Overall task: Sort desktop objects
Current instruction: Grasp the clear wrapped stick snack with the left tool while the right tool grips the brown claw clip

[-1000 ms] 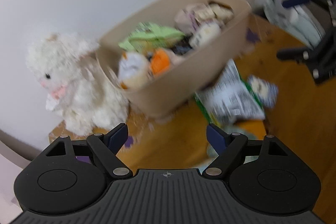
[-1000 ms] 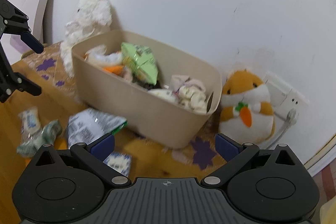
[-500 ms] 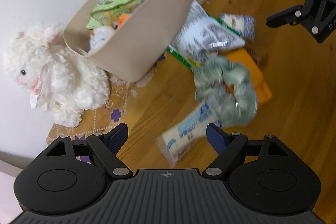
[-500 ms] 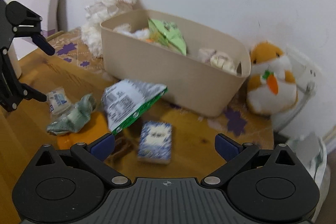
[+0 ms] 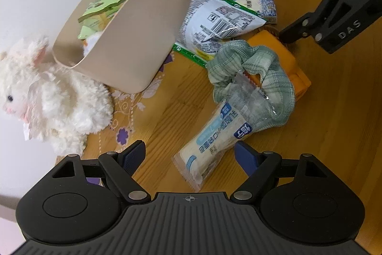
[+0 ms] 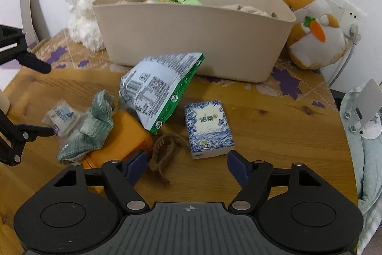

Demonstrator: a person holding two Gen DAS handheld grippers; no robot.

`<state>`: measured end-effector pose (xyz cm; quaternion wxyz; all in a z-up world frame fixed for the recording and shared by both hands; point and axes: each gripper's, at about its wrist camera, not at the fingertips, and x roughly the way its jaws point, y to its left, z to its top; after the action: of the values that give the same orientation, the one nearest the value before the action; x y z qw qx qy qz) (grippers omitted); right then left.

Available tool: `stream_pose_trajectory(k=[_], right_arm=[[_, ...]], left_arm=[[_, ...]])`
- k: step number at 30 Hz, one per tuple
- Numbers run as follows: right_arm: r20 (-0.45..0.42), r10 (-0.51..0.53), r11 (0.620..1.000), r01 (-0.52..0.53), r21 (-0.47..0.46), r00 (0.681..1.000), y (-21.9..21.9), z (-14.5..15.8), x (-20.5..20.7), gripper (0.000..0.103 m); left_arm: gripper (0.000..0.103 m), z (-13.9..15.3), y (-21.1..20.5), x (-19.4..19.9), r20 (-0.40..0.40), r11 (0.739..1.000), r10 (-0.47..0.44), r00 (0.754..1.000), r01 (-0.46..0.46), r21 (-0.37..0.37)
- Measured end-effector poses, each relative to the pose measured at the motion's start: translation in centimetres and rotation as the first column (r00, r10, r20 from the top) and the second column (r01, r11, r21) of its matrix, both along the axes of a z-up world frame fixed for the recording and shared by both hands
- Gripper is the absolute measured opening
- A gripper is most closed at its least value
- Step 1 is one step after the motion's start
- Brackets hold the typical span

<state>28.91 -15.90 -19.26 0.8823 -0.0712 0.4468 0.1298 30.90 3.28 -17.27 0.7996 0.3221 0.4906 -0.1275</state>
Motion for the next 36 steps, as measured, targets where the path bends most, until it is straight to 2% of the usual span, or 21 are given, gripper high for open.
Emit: stream_pose_trajectory(k=[3,7,11,16,18,19,20,21,23,24,29,36], right_arm=[[-0.014,-0.002,1.000,0.002,0.012,1.000,0.3,-0.3,0.3,0.070],[-0.028,0.020,1.000,-0.020,0.001,0.999,0.9,-0.3,0.7,0.056],[-0.054,-0.014,0.999,0.016,0.028,0.998,0.5,-0.5,0.6,0.055],[-0.050,0.030,1.000,-0.030,0.003,0.998,0.6,-0.9,0.8,0.053],[-0.057,0.043,0.999,-0.043,-0.002,0.997,0.7,-1.0,1.1,0.048],[-0.064,0.048,0.999,-0.048,-0.002,0.997,0.7,-1.2,1.1,0.041],[-0.073,0.047,0.999,-0.047,-0.001,0.996,0.7,-1.3,1.1,0.036],[-0.073,0.041,0.999,-0.041,0.004,0.996,0.7,-1.4,1.1,0.033],[-0.071,0.039,0.999,-0.039,0.006,0.997,0.6,-1.4,0.9,0.022],[-0.071,0.043,0.999,-0.043,0.003,0.997,0.6,-1.4,0.7,0.018],[-0.078,0.041,0.999,-0.041,0.007,0.996,0.2,-1.3,-0.1,0.018],[-0.063,0.024,1.000,-0.022,0.020,0.998,-1.3,-0.8,-1.5,0.018]], left_arm=[[0.083,-0.5,-0.3,0.4,-0.010,1.000,-0.027,1.000,0.027,-0.001],[0.083,-1.2,-0.8,1.0,-0.012,0.997,-0.070,0.997,0.070,0.008],[0.083,-1.7,-1.0,1.6,-0.013,0.997,-0.071,0.997,0.071,0.002],[0.083,-2.2,-0.9,1.8,-0.020,0.998,-0.069,0.997,0.069,0.003],[0.083,-2.2,-0.8,1.9,-0.018,0.998,-0.067,0.998,0.067,-0.009],[0.082,-2.2,-0.7,2.0,-0.021,0.998,-0.060,0.998,0.060,-0.015],[0.076,-2.1,-0.6,2.0,-0.027,0.998,-0.054,0.998,0.053,-0.030],[0.064,-2.0,-0.5,2.1,-0.036,0.998,-0.050,0.998,0.048,-0.049],[0.048,-1.9,-0.5,2.1,-0.058,0.996,-0.034,0.998,0.029,-0.079],[0.047,-1.9,-0.6,2.1,-0.058,0.997,-0.030,0.998,0.025,-0.078],[0.037,-1.9,-0.8,1.6,-0.061,0.998,-0.027,0.998,0.024,-0.056],[0.031,-1.0,-0.5,0.4,-0.062,0.995,0.024,0.998,-0.030,-0.090]])
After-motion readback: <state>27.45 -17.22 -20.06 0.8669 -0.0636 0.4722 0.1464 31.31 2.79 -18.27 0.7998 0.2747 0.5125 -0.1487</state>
